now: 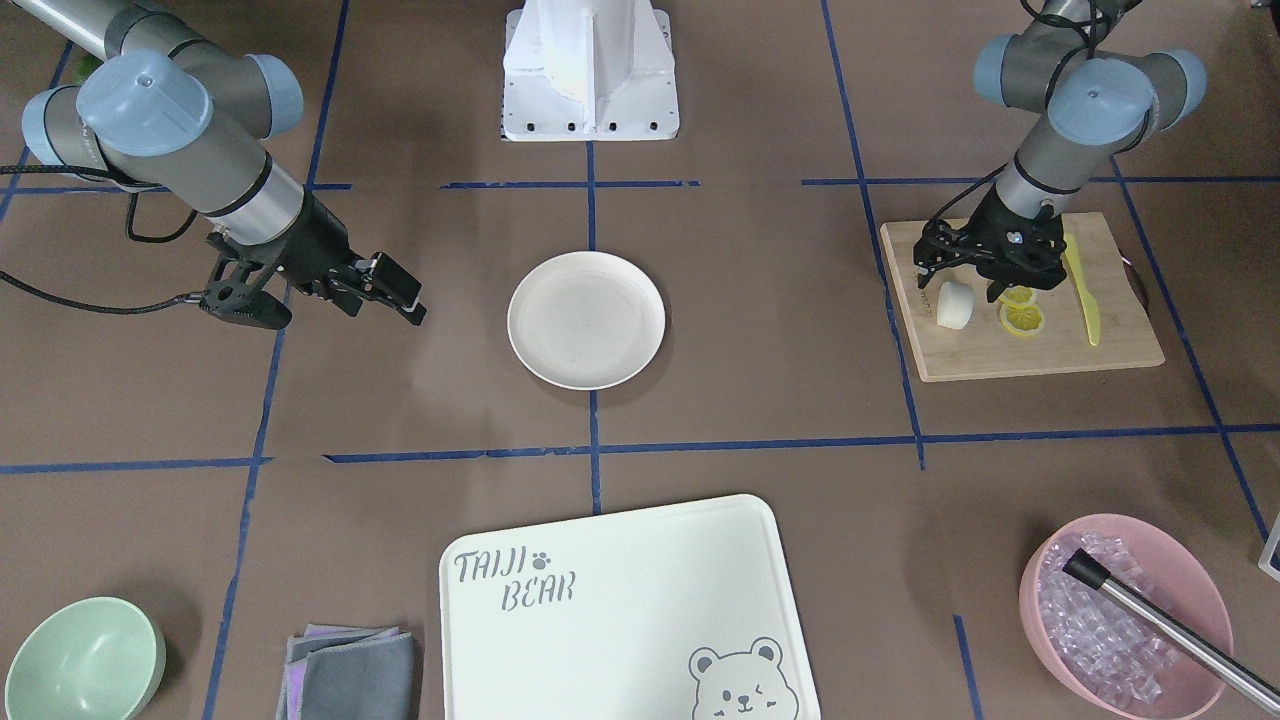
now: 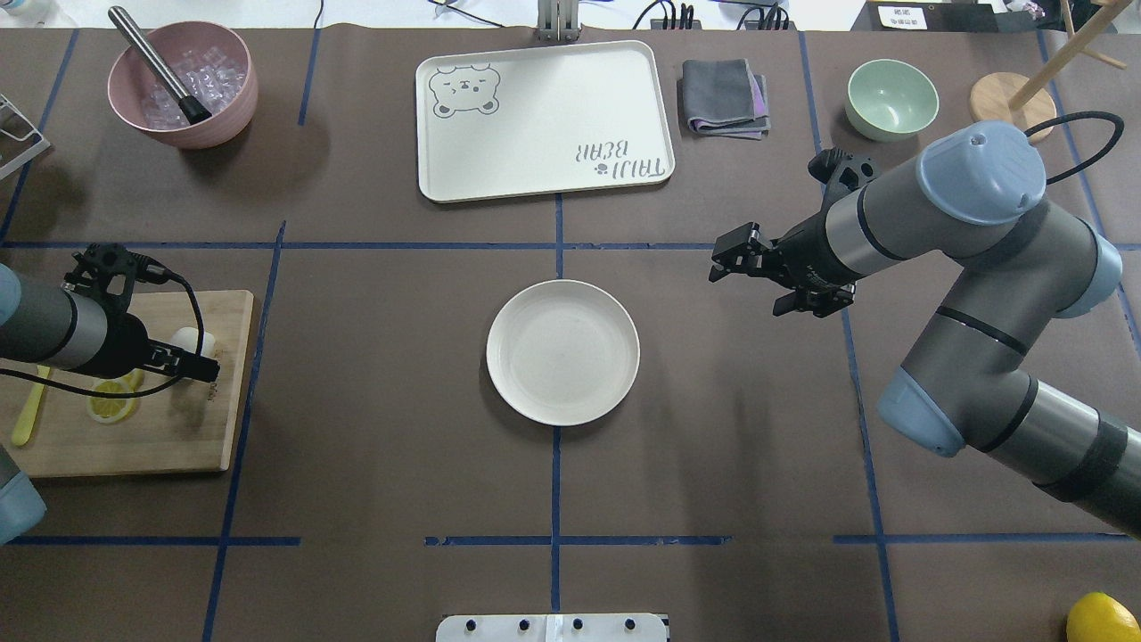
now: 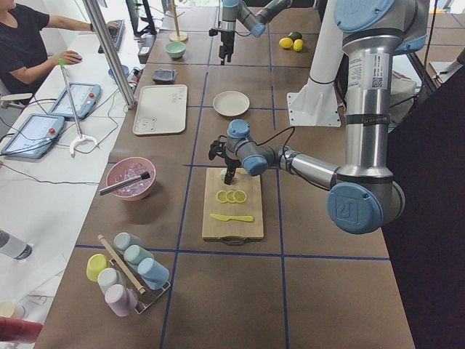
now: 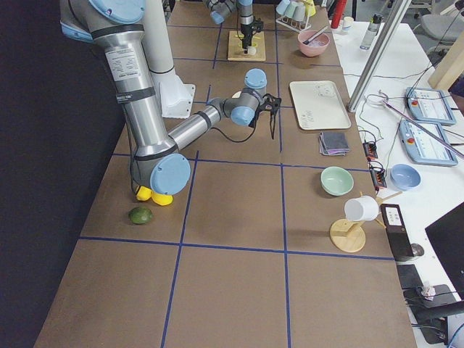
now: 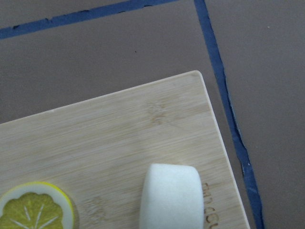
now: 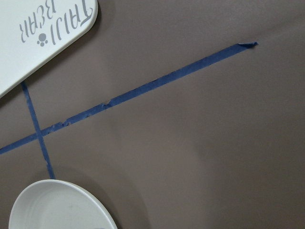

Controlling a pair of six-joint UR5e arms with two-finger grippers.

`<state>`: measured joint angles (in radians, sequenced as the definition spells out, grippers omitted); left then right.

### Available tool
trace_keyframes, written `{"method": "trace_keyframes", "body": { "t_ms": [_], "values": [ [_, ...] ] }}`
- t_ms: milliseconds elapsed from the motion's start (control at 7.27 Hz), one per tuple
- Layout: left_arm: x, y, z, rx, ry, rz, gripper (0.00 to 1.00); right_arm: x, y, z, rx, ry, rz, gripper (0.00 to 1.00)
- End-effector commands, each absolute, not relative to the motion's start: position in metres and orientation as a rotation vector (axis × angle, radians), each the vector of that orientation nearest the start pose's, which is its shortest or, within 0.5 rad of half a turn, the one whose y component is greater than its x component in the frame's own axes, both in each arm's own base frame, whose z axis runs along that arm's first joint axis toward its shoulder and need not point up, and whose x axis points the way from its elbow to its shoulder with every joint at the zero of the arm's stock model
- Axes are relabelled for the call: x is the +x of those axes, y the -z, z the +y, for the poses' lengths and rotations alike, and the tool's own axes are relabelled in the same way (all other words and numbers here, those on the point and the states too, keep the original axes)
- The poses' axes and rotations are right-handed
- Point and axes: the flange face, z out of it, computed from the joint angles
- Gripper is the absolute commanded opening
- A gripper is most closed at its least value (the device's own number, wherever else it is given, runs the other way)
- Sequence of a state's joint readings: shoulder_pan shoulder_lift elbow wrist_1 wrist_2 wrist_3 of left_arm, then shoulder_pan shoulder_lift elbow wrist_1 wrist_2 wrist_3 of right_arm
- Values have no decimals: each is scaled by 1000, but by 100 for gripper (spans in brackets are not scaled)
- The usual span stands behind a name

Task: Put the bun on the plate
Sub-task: 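Grasp the white bun on the cutting board with the left gripper and lift it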

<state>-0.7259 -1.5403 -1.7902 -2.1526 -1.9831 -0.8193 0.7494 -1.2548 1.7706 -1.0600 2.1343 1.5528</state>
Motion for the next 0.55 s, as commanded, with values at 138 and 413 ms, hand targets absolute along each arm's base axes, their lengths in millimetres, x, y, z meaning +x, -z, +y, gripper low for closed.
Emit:
{"method": "trace_keyframes", "body": {
  "t_ms": [138, 413],
  "values": [
    [330, -504, -417, 240, -193, 827, 97, -382, -332, -465, -97, -368, -1118, 100],
    [328, -507, -420, 267, -177, 801, 89, -382, -334, -465, -96, -371, -1115, 100]
  ]
}}
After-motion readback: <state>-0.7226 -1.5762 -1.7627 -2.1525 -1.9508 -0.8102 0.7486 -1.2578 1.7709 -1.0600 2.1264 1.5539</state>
